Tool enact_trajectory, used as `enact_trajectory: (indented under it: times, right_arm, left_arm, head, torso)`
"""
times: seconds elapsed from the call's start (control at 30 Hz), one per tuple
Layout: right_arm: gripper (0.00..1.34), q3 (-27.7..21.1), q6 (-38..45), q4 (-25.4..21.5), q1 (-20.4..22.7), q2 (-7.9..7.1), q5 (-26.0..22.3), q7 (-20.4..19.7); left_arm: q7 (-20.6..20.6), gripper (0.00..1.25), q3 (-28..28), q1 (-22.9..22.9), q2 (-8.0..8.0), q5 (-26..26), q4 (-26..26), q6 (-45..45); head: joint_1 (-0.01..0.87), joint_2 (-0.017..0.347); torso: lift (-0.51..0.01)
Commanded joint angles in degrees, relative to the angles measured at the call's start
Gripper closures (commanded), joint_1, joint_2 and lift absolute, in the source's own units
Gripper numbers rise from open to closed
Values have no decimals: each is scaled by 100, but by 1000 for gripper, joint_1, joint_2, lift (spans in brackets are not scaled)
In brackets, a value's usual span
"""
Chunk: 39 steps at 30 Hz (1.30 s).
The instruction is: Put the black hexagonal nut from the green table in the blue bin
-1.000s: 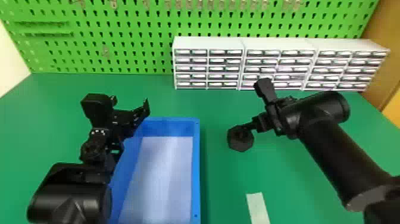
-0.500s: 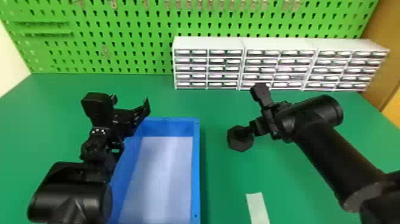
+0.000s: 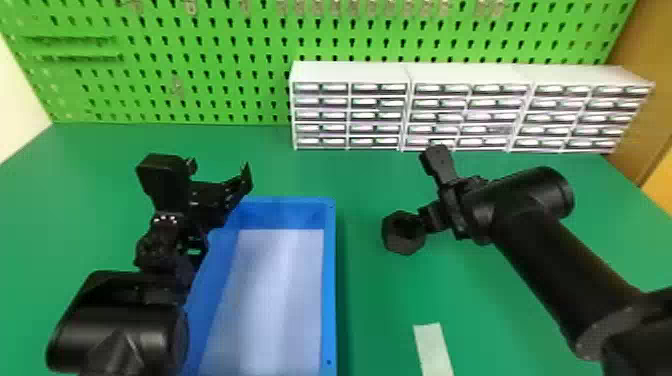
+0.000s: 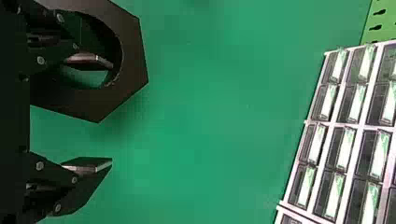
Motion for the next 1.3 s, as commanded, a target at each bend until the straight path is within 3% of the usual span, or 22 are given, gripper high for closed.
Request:
enact_trajectory:
  times: [0.0, 0.37, 0.47, 0.67, 1.07, 1.27]
  right_arm:
    - [595, -2, 17, 27, 5, 10, 5, -11]
    - [673, 60, 97, 97, 5, 28, -22, -2]
    - [749, 77, 105, 124, 5, 36, -22, -2]
    - [1027, 148, 123, 141, 5, 36, -13, -2]
    - [1104, 209, 202, 133, -13, 54, -4, 7]
    - [1104, 218, 466, -157, 5, 45, 5, 7]
  left_arm:
    - [0, 279, 0, -7, 0, 0, 0, 0]
    - [0, 279, 9, 1, 8, 0, -9, 0]
    - [0, 279, 9, 1, 8, 0, -9, 0]
    - [0, 279, 9, 1, 8, 0, -9, 0]
    - [0, 279, 26, 10, 8, 0, -9, 0]
    - [0, 279, 44, 28, 8, 9, -18, 0]
  head:
    - [686, 51]
    - [686, 51]
    - [686, 51]
    - [686, 51]
    - [686, 51]
    - [686, 51]
  torso:
    - [-96]
    - [-96]
    - [-96]
    - [-96]
    - [-96]
    - [-96]
